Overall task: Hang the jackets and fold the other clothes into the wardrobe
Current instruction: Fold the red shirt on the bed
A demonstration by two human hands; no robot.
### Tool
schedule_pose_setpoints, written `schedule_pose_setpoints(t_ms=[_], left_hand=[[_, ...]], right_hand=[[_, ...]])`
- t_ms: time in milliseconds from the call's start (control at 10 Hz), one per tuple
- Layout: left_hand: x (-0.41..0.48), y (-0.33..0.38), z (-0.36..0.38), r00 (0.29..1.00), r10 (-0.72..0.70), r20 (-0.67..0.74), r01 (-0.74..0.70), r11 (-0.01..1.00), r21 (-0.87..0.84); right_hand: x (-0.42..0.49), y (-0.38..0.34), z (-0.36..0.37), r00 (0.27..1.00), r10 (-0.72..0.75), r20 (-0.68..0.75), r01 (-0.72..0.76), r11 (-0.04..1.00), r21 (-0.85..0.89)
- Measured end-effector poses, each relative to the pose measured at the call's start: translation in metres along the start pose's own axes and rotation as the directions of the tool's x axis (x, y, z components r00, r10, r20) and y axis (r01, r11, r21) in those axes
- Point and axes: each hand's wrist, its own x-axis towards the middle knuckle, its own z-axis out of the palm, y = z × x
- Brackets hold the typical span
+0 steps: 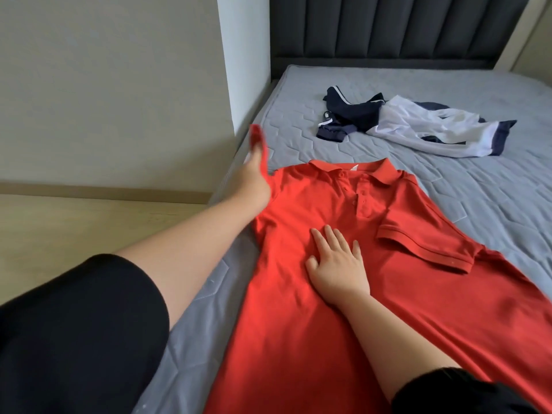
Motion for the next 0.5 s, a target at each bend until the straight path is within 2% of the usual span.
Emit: schedule_pose_setpoints(t_ms=[100, 200, 300, 400, 500], left_hand=[[-0.036, -0.002, 0.009, 0.86, 0.199, 0.47, -0.263, 0.962, 0.075], [-0.063, -0.007, 0.017, 0.799, 0.41, 0.439, -0.535, 0.819, 0.209], [-0.092, -0.014, 0.011, 0.787, 0.595, 0.162, -0.606, 0.795, 0.019], [-0.109, -0.021, 0.018, 0.853, 0.522, 0.013, -0.522, 0.853, -0.012], [-0.104, -0.03, 0.025, 0.96, 0.28, 0.029, -0.281, 0.958, 0.058]], right_hand=[[0.005, 0.004, -0.012, 0.99, 0.138, -0.043, -0.104, 0.888, 0.447], [0.009, 0.013, -0.024, 0.944, 0.329, -0.018, -0.194, 0.6, 0.776], [0.016, 0.02, -0.029, 0.916, 0.397, 0.053, -0.247, 0.456, 0.855], [0.019, 0.018, -0.027, 0.901, 0.43, 0.062, -0.284, 0.475, 0.833], [0.025, 0.011, -0.029, 0.914, 0.396, 0.085, -0.288, 0.487, 0.824]])
